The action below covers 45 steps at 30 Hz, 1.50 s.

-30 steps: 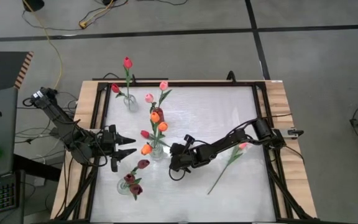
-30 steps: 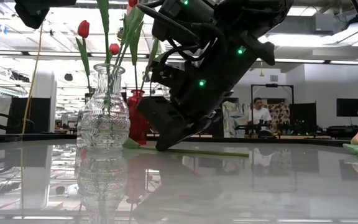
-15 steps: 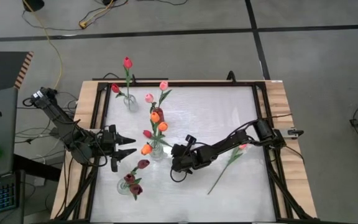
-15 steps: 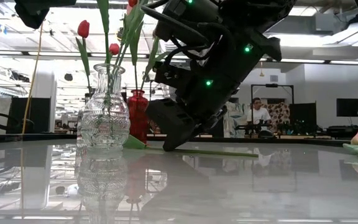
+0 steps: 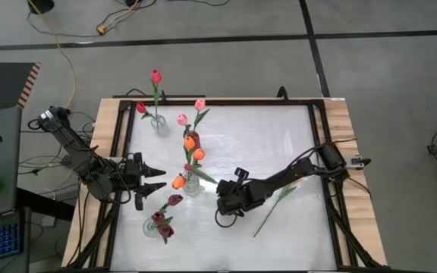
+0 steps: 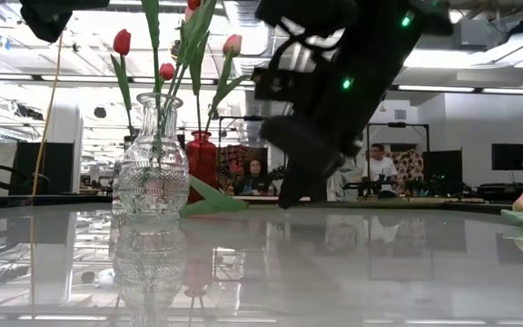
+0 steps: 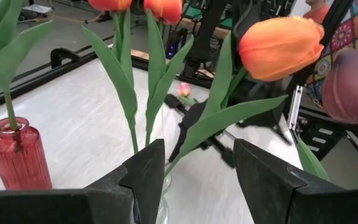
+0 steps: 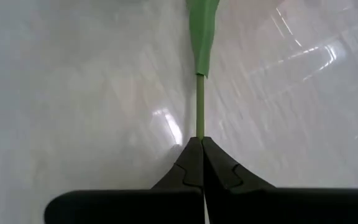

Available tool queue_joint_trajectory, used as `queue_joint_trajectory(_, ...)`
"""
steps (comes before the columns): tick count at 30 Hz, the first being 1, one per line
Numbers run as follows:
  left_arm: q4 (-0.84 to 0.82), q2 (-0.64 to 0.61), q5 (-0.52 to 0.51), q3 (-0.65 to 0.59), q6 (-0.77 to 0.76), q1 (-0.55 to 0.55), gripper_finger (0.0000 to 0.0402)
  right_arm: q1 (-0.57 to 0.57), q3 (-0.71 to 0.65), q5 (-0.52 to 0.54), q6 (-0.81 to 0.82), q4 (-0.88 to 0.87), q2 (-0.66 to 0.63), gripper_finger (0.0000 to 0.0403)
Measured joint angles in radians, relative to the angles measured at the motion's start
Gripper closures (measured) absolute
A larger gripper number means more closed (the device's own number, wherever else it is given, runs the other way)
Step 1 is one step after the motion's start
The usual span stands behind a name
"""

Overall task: Sort flowers into vase by color
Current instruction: Put the red tulip into the top transparent vase

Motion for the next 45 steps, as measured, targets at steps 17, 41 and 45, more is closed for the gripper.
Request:
queue_joint_trajectory(17, 0.001, 0.000, 0.001, 0.000, 0.002, 0.000, 0.0223, 0.061, 0.002, -0.015, 0.041, -0.183, -0.209, 0.0385)
queue_joint_trajectory(41, 0.012, 0.000, -0.001, 0.000, 0.002, 0.000, 0.0223, 0.087, 0.003, -0.034, 0.078, -0.330, -0.460, 0.0385)
queue_joint_trajectory(45, 0.013, 0.000, -0.001, 0.000, 0.000, 0.000, 0.0223, 0.087, 0.003, -0.034, 0.078, -0.334, -0.502, 0.0385)
